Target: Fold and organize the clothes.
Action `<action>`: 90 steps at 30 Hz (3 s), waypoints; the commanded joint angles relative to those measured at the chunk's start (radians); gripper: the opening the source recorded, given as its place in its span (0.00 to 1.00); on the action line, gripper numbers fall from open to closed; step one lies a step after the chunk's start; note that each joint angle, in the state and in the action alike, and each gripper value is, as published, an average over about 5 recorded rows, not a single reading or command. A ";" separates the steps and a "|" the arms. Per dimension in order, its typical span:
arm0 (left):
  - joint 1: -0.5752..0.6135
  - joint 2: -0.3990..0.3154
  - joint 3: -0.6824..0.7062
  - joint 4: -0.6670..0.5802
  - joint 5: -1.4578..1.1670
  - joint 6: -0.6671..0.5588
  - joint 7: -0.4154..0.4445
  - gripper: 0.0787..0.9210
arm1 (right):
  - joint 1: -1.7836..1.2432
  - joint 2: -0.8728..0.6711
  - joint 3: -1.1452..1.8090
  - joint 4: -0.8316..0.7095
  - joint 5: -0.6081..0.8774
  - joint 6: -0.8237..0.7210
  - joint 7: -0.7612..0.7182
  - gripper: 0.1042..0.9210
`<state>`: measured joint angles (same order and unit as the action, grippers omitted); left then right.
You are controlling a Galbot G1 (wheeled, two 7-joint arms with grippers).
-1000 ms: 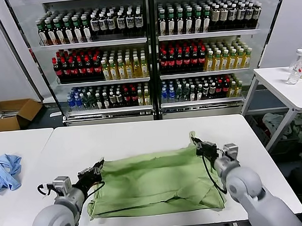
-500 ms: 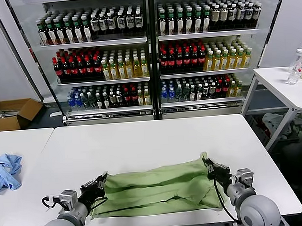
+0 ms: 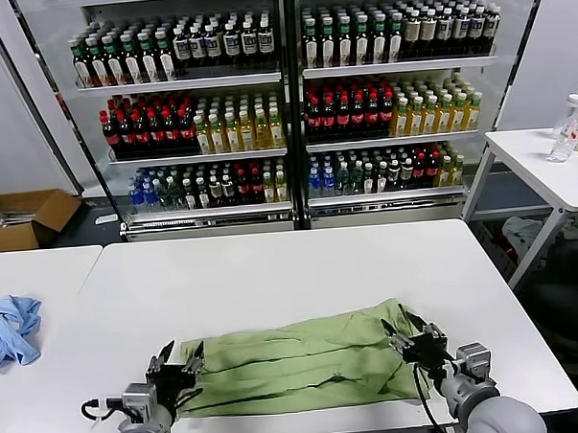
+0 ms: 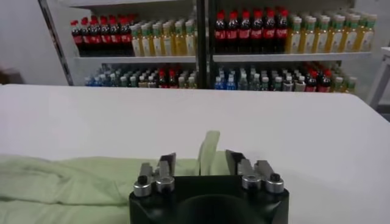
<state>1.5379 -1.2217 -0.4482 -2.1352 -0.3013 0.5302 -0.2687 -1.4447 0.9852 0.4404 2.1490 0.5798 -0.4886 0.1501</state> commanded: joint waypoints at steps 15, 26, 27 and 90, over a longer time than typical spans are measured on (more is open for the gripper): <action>0.025 -0.121 0.029 0.109 0.029 0.015 0.001 0.65 | -0.005 -0.010 0.006 0.000 -0.004 0.013 -0.003 0.88; 0.023 -0.067 -0.038 0.117 -0.066 -0.055 0.058 0.28 | 0.008 -0.026 0.001 -0.019 0.014 0.040 -0.001 0.88; 0.017 -0.048 -0.046 0.125 -0.068 -0.063 0.063 0.24 | 0.010 -0.026 0.000 -0.021 0.014 0.040 0.001 0.88; -0.207 0.070 0.032 -0.028 -0.287 0.018 0.137 0.37 | 0.115 -0.065 -0.057 -0.023 0.011 0.070 -0.011 0.88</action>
<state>1.2746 -1.1663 -0.3542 -2.0951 -0.7105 0.5473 -0.1599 -1.3323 0.9195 0.3815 2.1272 0.5931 -0.4195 0.1398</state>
